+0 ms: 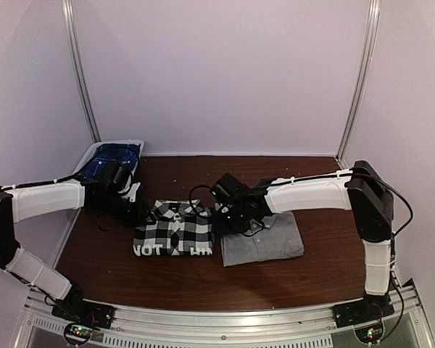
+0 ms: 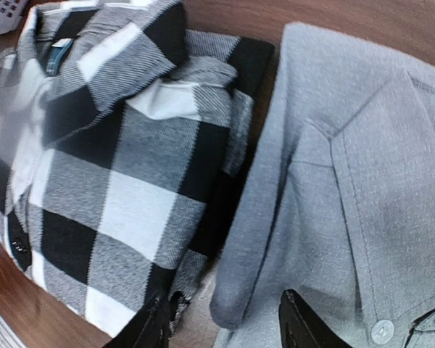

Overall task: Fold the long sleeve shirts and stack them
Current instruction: Move the square-folded shirt to the center of the board, then pick up the square-folded shirt from the center of the board.

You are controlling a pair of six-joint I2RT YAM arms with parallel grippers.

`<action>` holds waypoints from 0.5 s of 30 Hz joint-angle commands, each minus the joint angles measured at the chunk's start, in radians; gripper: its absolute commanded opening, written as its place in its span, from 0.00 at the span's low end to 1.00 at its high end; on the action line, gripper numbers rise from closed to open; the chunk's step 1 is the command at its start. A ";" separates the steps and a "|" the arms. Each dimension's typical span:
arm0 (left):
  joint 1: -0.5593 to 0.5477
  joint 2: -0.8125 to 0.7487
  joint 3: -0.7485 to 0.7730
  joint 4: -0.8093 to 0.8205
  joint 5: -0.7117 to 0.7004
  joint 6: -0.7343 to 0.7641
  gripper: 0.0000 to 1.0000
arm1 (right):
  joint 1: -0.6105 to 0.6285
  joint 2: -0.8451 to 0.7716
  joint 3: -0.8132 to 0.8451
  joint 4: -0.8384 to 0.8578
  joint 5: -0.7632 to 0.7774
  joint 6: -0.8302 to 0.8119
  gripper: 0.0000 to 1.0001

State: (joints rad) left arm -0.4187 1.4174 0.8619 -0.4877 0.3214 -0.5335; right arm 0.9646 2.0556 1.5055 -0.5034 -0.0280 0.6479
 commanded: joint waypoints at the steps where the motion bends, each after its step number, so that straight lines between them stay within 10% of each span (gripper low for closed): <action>1: 0.013 -0.055 -0.013 0.021 -0.129 -0.031 0.40 | 0.006 -0.093 -0.045 0.139 -0.077 0.031 0.54; 15: 0.123 -0.087 -0.161 0.160 -0.129 -0.094 0.46 | 0.005 -0.019 -0.044 0.234 -0.185 0.067 0.57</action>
State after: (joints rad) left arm -0.3233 1.3354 0.7406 -0.4282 0.1577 -0.6014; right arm 0.9646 2.0018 1.4662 -0.3069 -0.1848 0.6956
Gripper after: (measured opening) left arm 0.436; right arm 0.567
